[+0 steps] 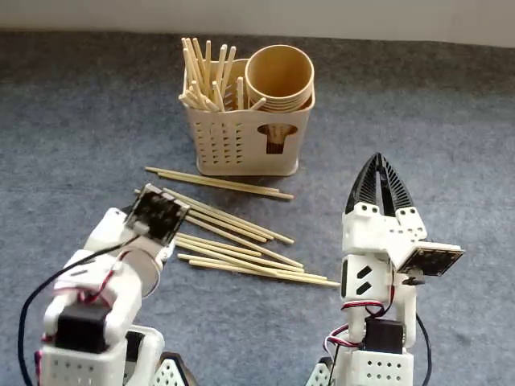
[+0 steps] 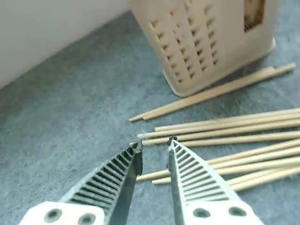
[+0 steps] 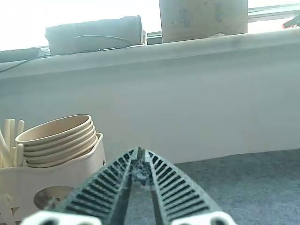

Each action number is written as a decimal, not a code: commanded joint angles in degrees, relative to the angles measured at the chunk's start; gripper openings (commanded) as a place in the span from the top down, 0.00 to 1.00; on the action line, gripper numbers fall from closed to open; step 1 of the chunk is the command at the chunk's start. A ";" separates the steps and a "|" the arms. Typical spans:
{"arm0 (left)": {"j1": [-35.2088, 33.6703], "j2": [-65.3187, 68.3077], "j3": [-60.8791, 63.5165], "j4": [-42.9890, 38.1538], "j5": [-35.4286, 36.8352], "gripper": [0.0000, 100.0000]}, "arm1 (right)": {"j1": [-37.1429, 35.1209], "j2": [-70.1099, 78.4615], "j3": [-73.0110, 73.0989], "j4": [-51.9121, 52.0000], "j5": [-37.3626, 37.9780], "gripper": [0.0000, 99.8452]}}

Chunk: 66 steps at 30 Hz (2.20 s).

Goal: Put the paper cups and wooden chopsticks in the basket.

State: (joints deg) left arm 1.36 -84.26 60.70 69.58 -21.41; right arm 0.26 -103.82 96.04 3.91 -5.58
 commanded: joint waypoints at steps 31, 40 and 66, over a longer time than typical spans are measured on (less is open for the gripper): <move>13.67 62.46 -13.23 -5.80 -18.73 0.93 | 0.57 0.22 8.75 0.40 -0.44 1.00; 19.74 72.84 -15.25 -8.26 -18.46 0.89 | 0.57 0.22 8.75 0.40 -0.35 1.00; 10.95 78.73 -15.87 -4.75 -25.58 0.99 | 0.57 0.31 8.75 0.48 -0.35 1.00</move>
State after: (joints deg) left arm 16.48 -5.93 45.49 62.37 -43.56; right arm 0.26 -103.82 96.04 4.09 -5.58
